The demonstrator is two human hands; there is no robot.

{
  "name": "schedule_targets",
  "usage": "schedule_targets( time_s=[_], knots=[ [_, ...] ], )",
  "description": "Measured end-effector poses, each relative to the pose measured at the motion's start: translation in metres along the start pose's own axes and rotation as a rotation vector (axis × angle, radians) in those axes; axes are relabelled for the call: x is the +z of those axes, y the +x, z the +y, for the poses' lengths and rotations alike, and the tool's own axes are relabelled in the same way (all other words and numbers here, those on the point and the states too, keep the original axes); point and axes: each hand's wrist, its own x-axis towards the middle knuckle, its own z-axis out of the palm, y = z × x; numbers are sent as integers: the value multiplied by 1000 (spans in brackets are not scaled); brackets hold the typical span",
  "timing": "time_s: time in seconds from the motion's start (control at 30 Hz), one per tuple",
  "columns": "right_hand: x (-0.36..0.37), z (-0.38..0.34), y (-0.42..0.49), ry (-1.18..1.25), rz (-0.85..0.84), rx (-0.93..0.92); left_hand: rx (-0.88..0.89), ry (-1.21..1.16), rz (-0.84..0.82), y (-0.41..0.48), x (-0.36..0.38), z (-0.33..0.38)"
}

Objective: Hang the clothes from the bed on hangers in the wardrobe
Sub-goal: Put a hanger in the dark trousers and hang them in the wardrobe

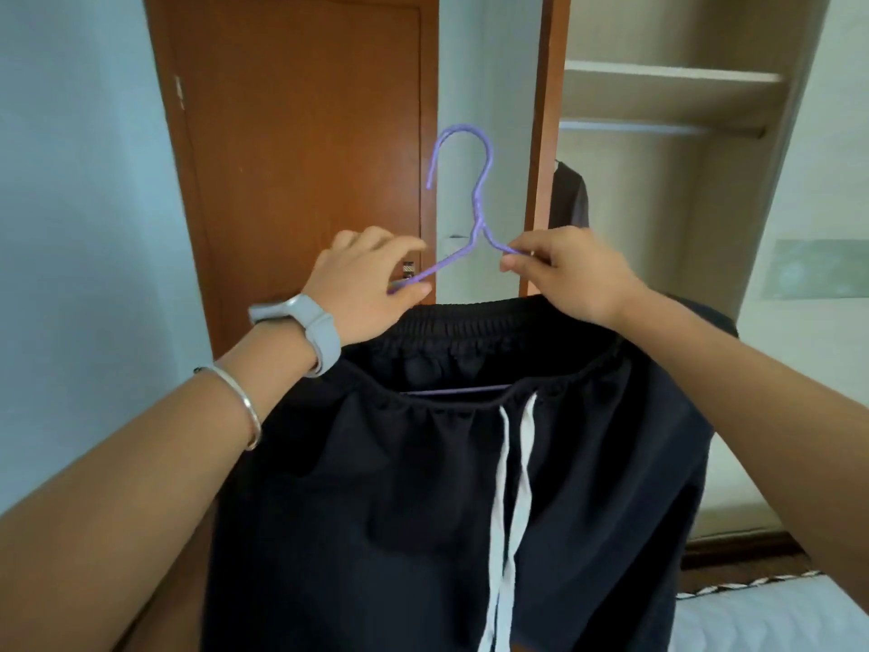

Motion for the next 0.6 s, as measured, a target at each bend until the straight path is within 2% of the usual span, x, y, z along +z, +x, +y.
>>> schedule_targets(
  time_s=[0.07, 0.1, 0.2, 0.27, 0.43, 0.6],
  knots=[
    [19, 9, 19, -8, 31, 73, -103, 100, 78, 6, 27, -40],
    [27, 13, 27, -12, 44, 93, -170, 64, 90, 11, 39, -58],
    [45, 21, 47, -7, 82, 150, -353, -198, -98, 40, 68, -94],
    [50, 29, 56, -17, 86, 190, -293, -208, -165, 70, 85, -107],
    [62, 51, 68, -119, 77, 248, 1, -257, -32, 144, 112, -116],
    [68, 84, 82, -162, 147, 319, 149, -419, -93, 205, 149, -99]
  ],
)
